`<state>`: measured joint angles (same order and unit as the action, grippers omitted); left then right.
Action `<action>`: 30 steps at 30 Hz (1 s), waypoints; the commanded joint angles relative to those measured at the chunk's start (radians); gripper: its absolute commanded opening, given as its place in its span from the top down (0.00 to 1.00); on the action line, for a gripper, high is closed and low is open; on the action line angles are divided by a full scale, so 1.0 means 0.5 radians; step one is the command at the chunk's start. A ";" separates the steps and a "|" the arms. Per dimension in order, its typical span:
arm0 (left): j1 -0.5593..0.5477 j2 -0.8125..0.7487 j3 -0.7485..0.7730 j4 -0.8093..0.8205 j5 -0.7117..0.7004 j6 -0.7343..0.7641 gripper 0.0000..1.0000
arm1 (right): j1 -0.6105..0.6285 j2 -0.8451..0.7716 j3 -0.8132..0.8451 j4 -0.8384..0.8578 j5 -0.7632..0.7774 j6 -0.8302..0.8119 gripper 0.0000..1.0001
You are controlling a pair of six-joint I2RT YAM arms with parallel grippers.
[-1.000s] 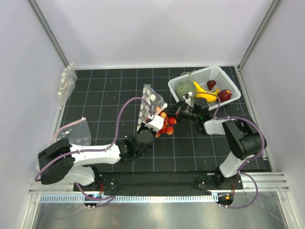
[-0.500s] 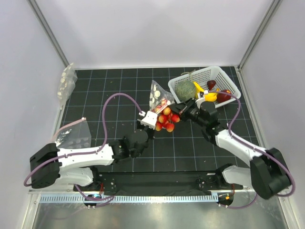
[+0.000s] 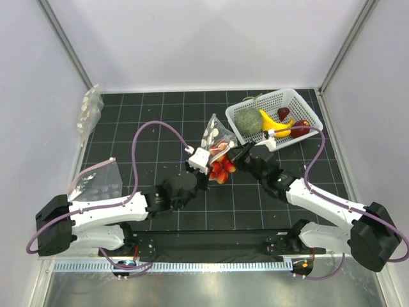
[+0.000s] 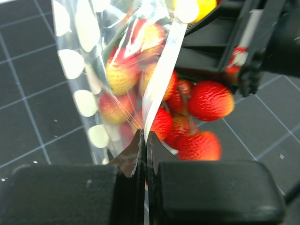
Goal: Place the food in the zip-top bag and seal the zipper
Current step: Place the fake fruit in the zipper food storage bag.
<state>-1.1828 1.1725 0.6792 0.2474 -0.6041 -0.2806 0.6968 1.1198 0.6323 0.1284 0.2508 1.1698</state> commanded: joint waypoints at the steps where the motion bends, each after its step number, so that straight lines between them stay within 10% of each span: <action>1: -0.006 -0.017 0.136 -0.077 0.211 -0.135 1.00 | 0.106 -0.049 0.125 0.035 0.540 -0.130 0.99; 30: 0.157 0.235 0.172 -0.028 0.763 -0.393 1.00 | 0.386 -0.279 -0.083 0.084 1.412 0.069 0.98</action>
<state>-1.1011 1.2667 0.7391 0.2321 -0.2512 -0.4648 0.8928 1.0428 0.5987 0.1070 0.7963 1.1217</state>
